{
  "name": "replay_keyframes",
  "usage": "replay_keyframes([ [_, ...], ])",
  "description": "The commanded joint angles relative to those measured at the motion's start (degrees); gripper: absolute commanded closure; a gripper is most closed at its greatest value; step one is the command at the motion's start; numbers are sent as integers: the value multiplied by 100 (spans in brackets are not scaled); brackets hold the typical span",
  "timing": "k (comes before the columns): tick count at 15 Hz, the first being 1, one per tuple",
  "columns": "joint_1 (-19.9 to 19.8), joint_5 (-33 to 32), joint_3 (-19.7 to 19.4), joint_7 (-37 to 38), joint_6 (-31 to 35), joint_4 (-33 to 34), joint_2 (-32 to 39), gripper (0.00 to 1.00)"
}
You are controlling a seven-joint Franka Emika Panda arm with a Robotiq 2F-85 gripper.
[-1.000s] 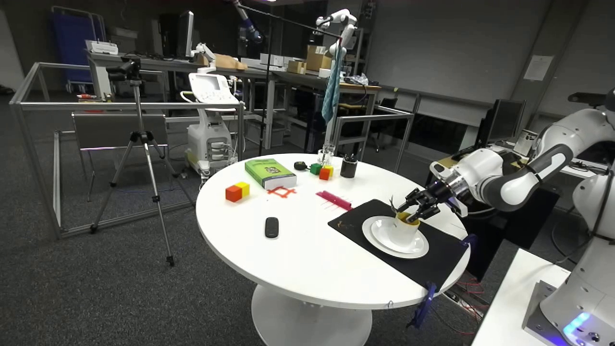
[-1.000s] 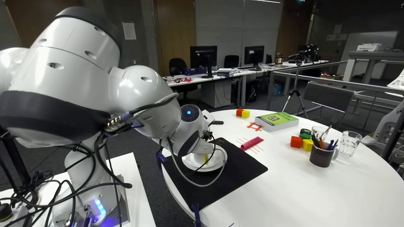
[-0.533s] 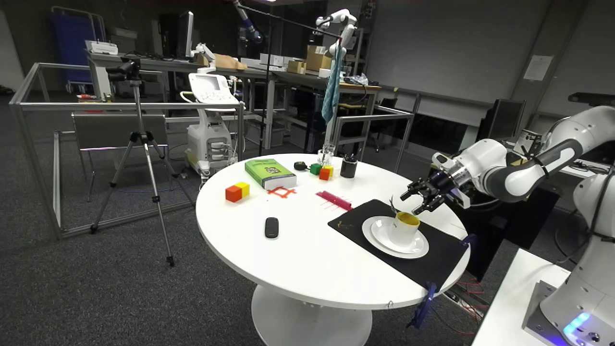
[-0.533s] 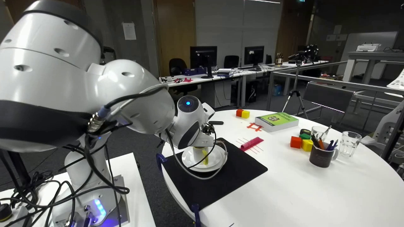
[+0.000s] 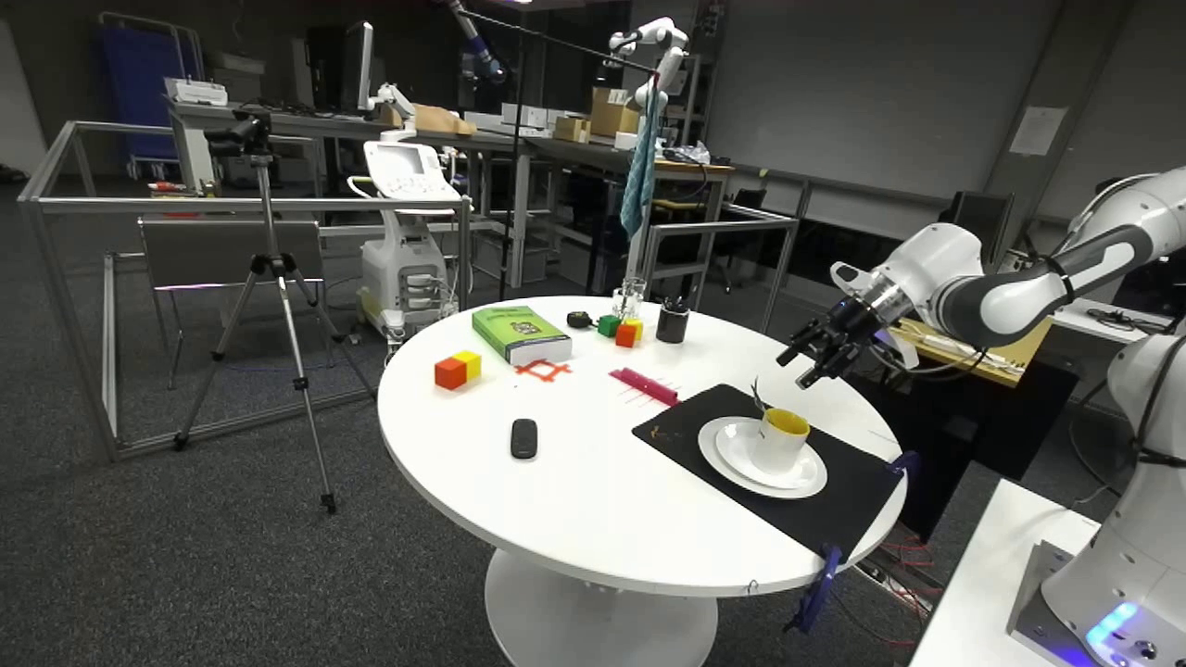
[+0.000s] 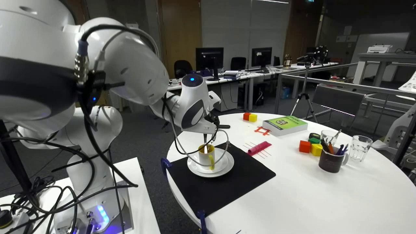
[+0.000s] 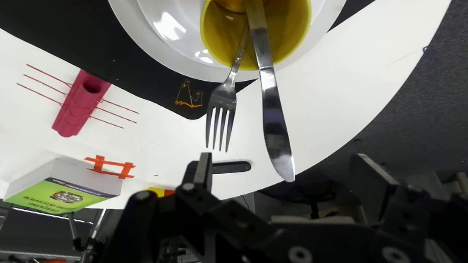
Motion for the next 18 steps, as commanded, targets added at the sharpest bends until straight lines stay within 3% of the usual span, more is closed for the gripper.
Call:
replay_keyframes([
  [1, -279, 1021, 930, 504, -310, 132, 1052, 0],
  [4, -708, 2104, 1834, 492, -811, 282, 1655, 0],
  [7, -1503, 3093, 3005, 409, -1543, 505, 2235, 0],
  [10, -2625, 3428, 4300, 599, -2163, 761, 2689, 0],
  [15, -4862, 3641, 6471, 806, -2744, 990, 2843, 0],
  [18, -6033, 3949, 7455, 674, -2777, 1000, 2779, 0],
])
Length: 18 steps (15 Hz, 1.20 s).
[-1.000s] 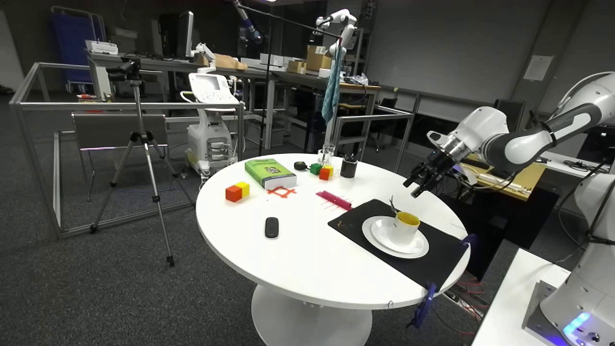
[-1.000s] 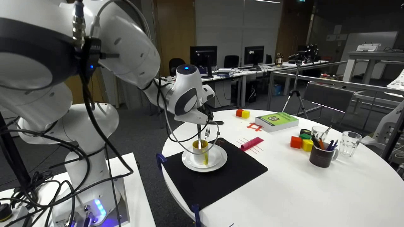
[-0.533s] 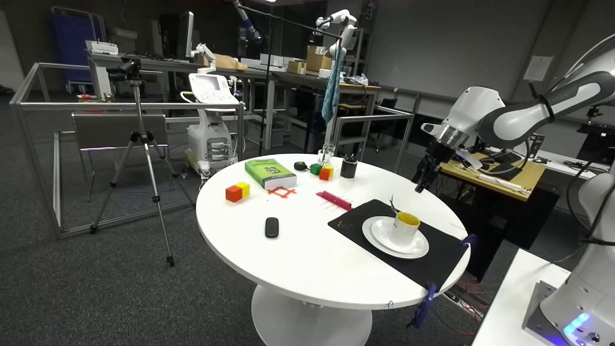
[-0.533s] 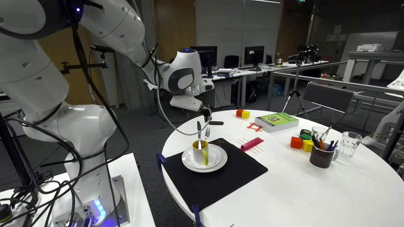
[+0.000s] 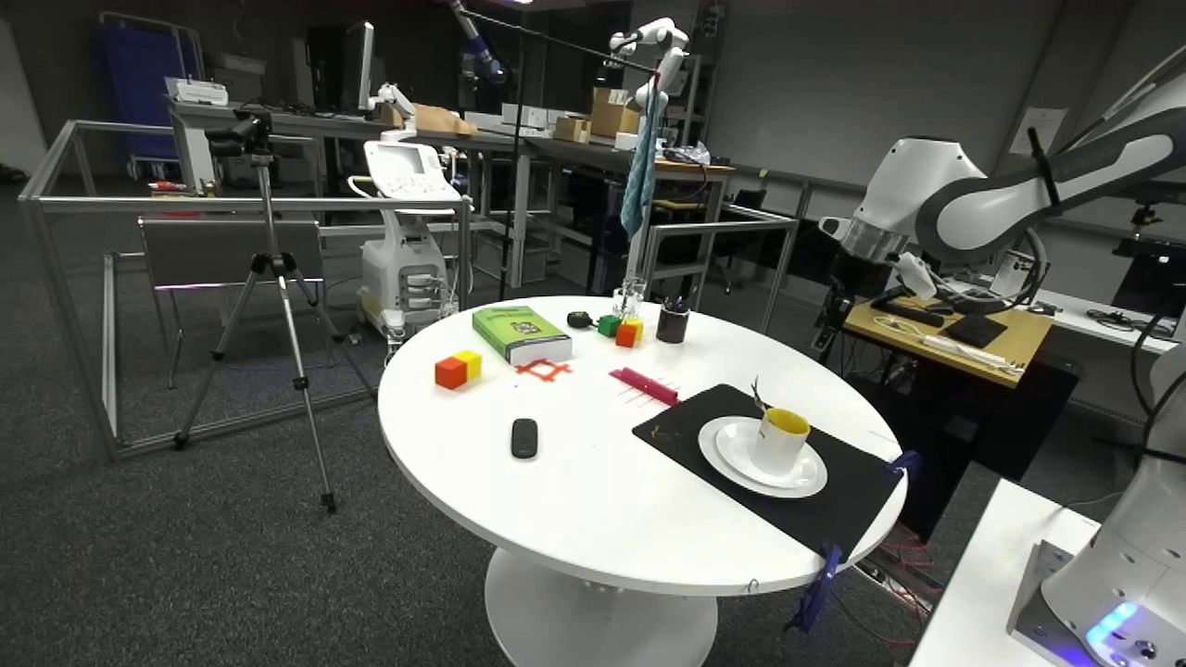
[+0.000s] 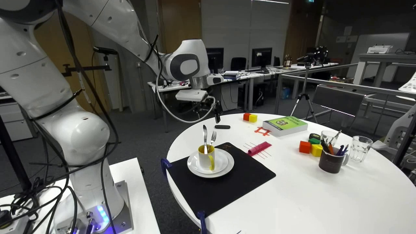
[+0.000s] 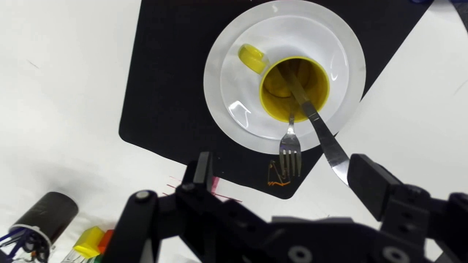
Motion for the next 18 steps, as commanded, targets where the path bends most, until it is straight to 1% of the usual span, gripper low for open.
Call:
replay_keyframes([
  [1, -1050, 436, 991, -256, 19, 5, 69, 0],
  [2, -1259, 478, 1166, -269, 6, 7, 50, 0],
  [4, -1409, 527, 1342, -278, -2, -17, 46, 0],
  [18, -1418, 533, 1389, -270, -3, -20, 78, 0],
])
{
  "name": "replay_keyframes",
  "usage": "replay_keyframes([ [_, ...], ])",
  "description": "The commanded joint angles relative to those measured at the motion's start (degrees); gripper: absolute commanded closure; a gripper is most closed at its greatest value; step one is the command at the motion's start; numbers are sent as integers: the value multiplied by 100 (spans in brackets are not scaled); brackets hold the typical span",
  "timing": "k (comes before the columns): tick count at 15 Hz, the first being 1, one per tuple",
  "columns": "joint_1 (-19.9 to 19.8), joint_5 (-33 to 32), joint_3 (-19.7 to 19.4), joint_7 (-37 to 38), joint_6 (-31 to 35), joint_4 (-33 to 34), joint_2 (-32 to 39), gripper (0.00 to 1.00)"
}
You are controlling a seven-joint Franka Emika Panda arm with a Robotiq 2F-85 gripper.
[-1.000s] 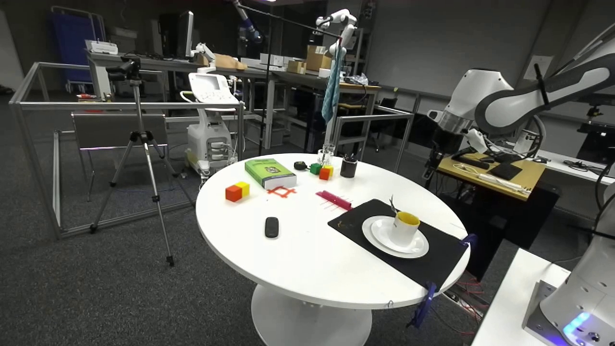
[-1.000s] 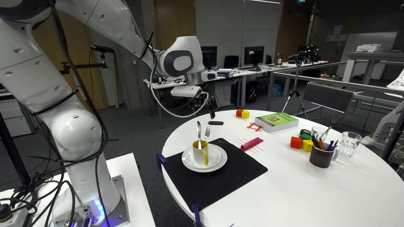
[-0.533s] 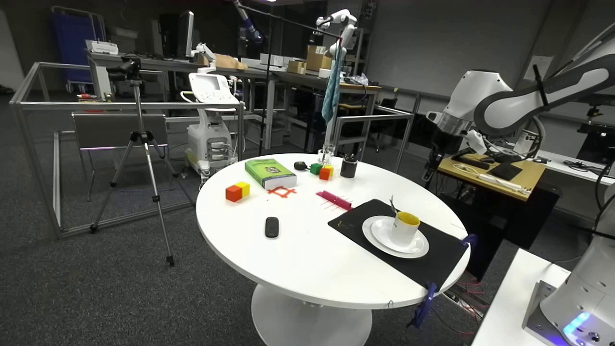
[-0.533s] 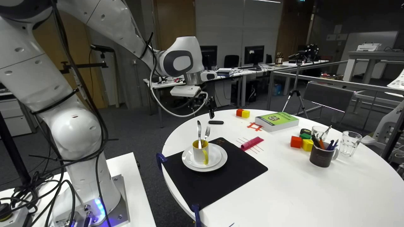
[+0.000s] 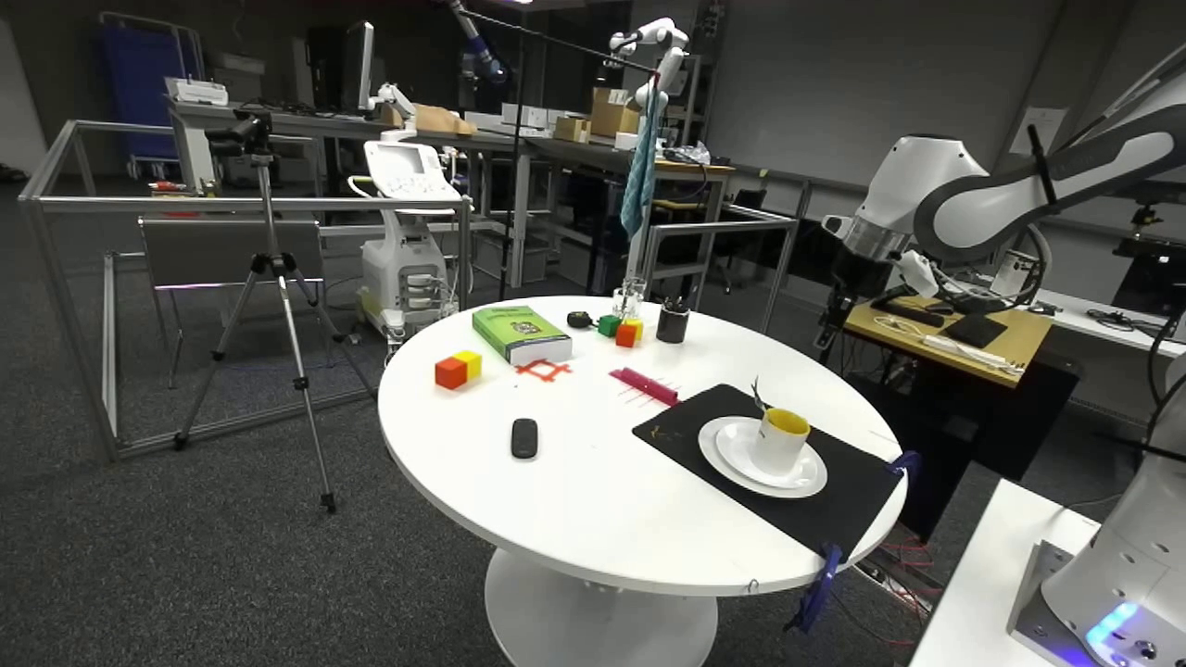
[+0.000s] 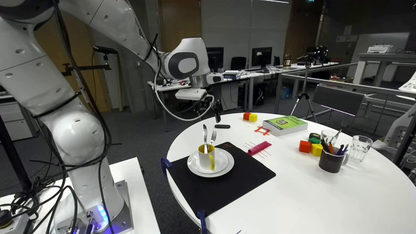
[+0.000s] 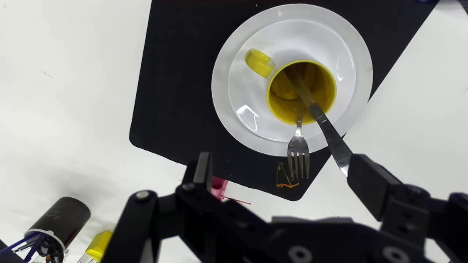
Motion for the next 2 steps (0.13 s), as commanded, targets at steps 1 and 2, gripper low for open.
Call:
replay_keyframes([
  [1, -475, 237, 477, -171, 14, -1, 33, 0],
  [2, -475, 237, 477, -171, 14, -1, 33, 0],
])
